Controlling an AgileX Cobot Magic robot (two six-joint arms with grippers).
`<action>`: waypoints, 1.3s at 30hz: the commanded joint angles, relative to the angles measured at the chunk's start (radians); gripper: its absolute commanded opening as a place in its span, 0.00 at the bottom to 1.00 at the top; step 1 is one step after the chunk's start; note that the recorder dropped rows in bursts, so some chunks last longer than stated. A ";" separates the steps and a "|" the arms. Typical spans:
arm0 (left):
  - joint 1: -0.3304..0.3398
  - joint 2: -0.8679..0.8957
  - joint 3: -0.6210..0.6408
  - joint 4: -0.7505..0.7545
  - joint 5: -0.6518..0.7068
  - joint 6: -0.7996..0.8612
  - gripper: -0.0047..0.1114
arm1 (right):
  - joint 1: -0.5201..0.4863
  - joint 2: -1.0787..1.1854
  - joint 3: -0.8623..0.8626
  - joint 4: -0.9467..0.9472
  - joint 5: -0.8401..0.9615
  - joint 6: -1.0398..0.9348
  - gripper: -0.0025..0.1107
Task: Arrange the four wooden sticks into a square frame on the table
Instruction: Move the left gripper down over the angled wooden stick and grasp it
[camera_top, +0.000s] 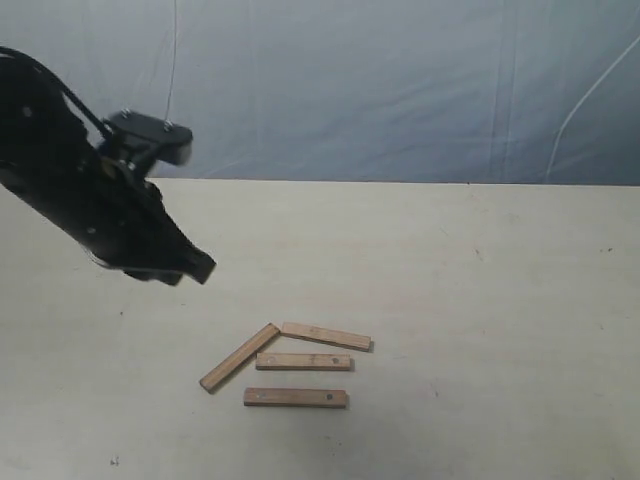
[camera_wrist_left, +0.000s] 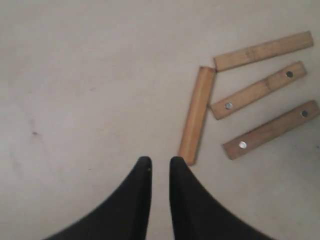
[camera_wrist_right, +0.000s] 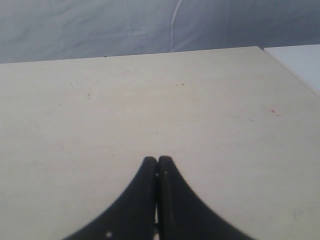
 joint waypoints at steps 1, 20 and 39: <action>-0.036 0.124 -0.008 -0.066 -0.024 0.039 0.33 | -0.004 -0.004 -0.001 0.001 -0.009 0.000 0.01; -0.083 0.430 -0.079 0.038 -0.164 0.033 0.50 | -0.004 -0.004 -0.001 0.001 -0.009 0.000 0.01; -0.083 0.483 -0.079 0.010 -0.150 0.030 0.09 | -0.004 -0.004 -0.001 0.001 -0.009 0.000 0.01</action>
